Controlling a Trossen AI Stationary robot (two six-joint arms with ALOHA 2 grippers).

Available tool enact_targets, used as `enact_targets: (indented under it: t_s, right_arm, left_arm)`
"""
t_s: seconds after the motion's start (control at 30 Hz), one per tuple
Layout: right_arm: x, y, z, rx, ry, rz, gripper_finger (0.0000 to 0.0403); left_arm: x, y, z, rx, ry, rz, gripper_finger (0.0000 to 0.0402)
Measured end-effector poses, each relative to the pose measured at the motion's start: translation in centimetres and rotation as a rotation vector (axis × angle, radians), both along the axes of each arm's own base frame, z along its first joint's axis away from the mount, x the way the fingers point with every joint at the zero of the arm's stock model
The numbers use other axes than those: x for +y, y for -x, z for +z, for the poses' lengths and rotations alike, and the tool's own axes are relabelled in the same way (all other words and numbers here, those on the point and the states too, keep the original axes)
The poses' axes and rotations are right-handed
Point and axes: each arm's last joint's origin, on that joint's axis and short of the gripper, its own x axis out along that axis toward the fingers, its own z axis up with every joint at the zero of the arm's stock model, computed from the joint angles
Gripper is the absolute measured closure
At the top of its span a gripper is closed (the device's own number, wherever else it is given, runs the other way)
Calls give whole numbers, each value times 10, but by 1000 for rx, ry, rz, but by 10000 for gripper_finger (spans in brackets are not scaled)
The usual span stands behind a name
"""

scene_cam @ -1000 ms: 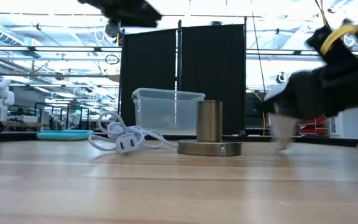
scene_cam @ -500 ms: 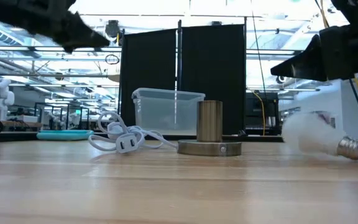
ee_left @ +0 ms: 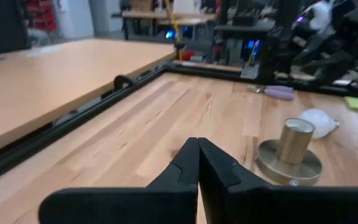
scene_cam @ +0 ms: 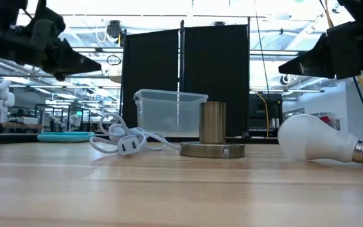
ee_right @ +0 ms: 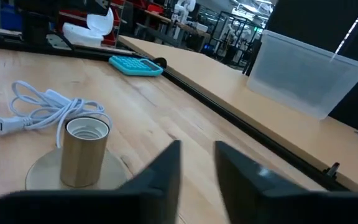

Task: Screw lightbulb
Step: Return to Home Position

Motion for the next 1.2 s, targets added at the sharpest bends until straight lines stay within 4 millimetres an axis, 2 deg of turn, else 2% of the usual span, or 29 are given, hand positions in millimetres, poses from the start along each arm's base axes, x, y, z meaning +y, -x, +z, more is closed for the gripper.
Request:
enact_targets:
  t_s: [0.1,0.17,0.4,0.87,1.03,1.2]
  right_arm:
    - [-1,1,4,6,4,4,372]
    - [0,2,10,24,8,23,393]
    - [-4,18,47,59,34,98,402]
    - [-45,87,106,42,4,243,403]
    - [-51,93,116,77,-17,336,403]
    - [-49,88,124,76,-34,420,403]
  left_arm:
    - [0,3,-8,-54,-22,-20,400]
    - [0,4,-9,-63,-34,-24,401]
    - [0,6,-8,-63,-75,-57,401]
    - [0,12,-7,-59,-88,-84,401]
    - [-1,12,-6,-65,-84,-97,401]
    - [-1,12,-6,-70,-64,-99,401]
